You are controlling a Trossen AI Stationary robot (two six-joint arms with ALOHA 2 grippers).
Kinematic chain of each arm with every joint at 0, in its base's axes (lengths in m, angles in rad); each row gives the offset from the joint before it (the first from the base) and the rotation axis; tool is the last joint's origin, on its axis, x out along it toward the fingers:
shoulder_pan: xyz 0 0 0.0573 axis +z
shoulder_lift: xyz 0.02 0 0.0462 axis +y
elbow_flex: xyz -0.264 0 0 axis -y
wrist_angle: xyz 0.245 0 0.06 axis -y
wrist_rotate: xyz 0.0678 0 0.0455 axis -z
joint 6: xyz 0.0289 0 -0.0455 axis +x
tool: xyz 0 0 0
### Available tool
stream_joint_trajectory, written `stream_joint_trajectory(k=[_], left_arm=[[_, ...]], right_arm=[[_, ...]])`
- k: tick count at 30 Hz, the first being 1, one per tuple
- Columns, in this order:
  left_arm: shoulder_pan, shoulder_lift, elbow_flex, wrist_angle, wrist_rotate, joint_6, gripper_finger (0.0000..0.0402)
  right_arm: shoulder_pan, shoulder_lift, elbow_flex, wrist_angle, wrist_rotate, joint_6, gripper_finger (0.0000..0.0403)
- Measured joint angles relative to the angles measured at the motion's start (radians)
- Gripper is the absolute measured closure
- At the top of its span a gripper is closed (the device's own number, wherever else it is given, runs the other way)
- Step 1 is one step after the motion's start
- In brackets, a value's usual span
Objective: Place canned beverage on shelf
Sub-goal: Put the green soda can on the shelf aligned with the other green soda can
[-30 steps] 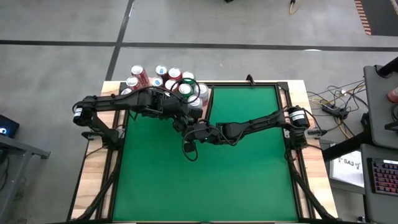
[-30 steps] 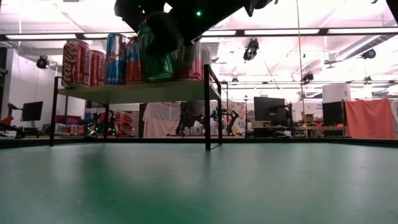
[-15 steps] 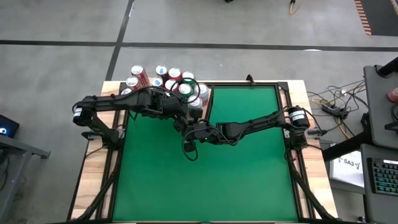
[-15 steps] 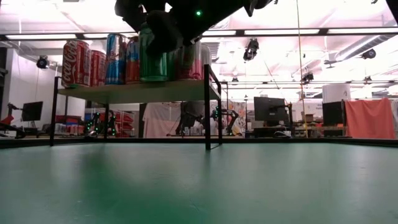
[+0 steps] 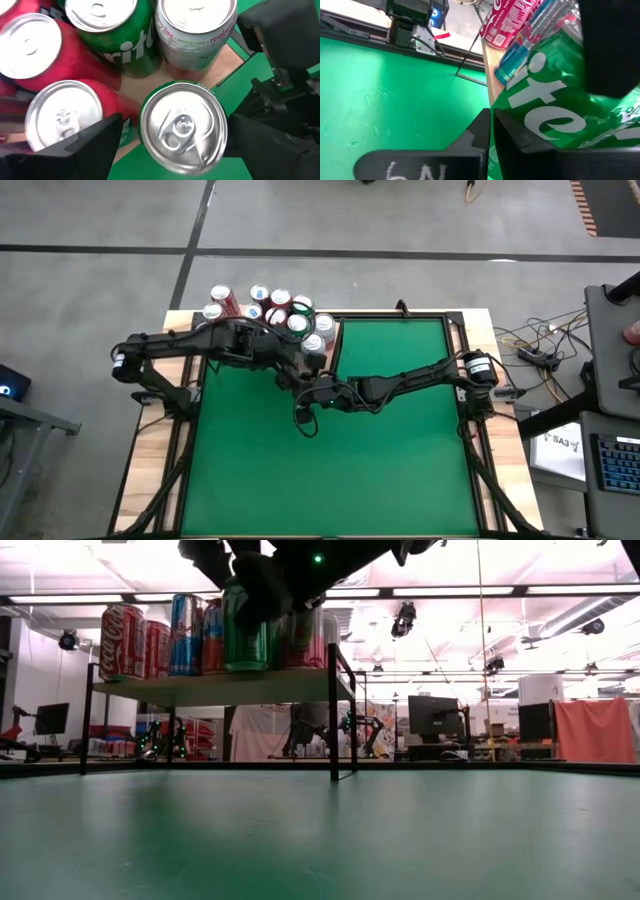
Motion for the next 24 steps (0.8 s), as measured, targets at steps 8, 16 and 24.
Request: stream_joint_trajectory(k=[8,16,24], left_arm=[[0.000,-0.079,0.000,0.005,-0.011,0.029,0.0054],[-0.086,-0.165,0.000,0.033,-0.080,0.078,0.0054],[-0.321,-0.178,-0.035,0.030,-0.306,0.041,0.0096]], right_arm=[[-0.005,0.000,0.000,0.019,0.000,0.014,0.0390],[-0.005,0.000,0.000,0.025,0.044,0.015,0.0390],[-0.005,0.000,0.000,0.025,0.053,0.012,0.0390]])
